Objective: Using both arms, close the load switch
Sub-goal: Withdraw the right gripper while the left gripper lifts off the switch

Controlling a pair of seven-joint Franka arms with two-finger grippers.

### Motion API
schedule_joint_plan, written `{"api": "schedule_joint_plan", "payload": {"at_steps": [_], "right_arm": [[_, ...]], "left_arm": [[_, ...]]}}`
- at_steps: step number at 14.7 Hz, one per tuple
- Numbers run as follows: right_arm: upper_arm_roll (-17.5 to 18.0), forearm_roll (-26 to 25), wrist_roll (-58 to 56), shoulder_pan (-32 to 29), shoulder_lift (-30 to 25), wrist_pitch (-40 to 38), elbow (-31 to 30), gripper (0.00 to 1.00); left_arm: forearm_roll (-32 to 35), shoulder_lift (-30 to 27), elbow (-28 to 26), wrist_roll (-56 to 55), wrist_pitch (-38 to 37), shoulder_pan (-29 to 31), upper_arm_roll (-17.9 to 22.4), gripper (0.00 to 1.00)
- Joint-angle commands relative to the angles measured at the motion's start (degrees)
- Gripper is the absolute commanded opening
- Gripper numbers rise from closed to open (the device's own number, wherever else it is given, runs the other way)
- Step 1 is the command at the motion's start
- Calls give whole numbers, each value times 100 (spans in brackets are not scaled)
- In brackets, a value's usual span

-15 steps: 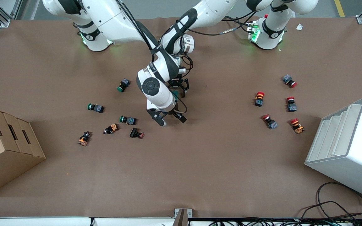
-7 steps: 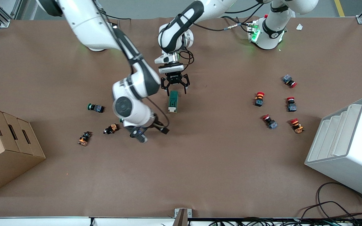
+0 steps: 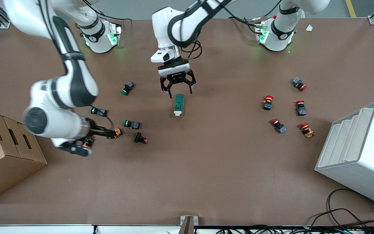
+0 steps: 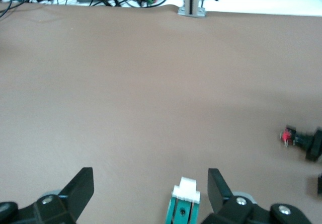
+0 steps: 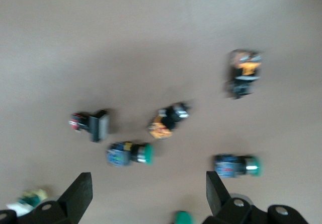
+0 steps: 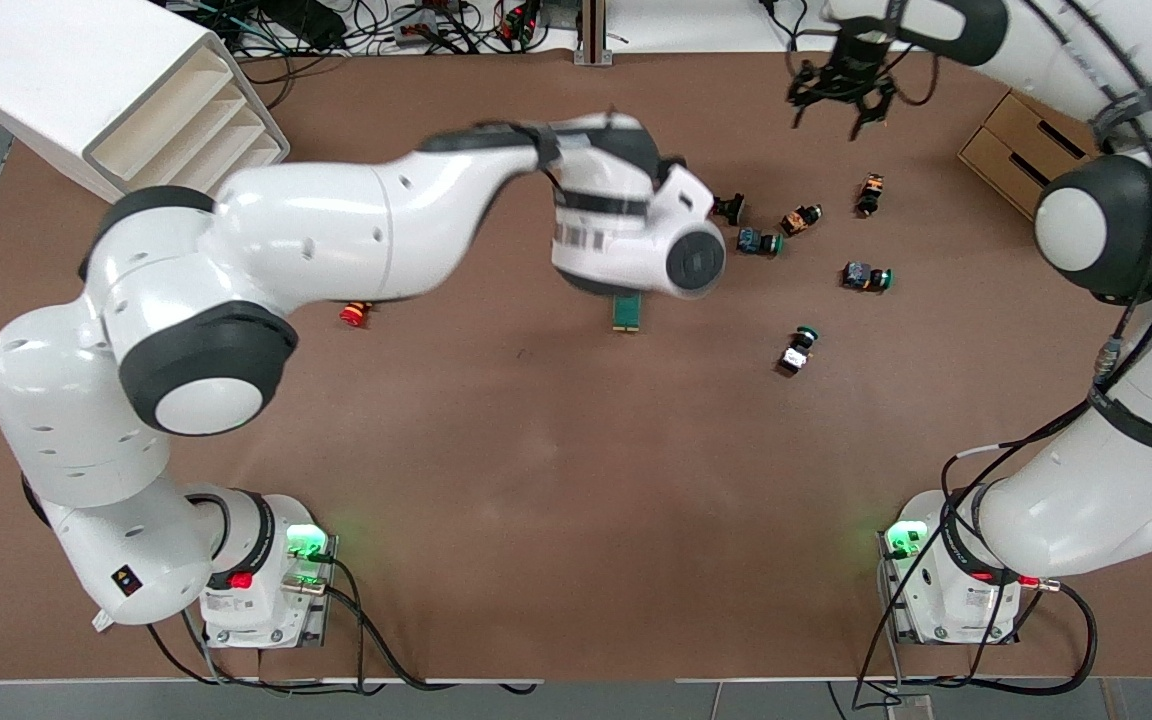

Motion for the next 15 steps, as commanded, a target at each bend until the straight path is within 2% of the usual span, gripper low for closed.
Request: {"api": "schedule_joint_plan", "payload": {"at_steps": [1,5,10,12,15], "right_arm": [[103,-329,-1095,-438,-660,-313,-259,100],[94,-987,-1802,-783,-1258,-876,-207,100],[76,-787,-2101,-1319,-1277,-1702,425,100],[76,-602,-2119,-1520,-1277,-1774,584,100],[85,-654,-2110,-1495,-1251,-1800,742,100]], "left_arm": [[-805,-375,207,881,-35,505,-37,100],[-1597,-929,260,2330,-123,1287,-29,100],[-2573,-1483,304,3702,-149,2439,-37,100],[-2871,-1685,296,4186,-316,2869,-55,100],[-3372,-2054,304,5230,-657,3318,-20,100]]}}
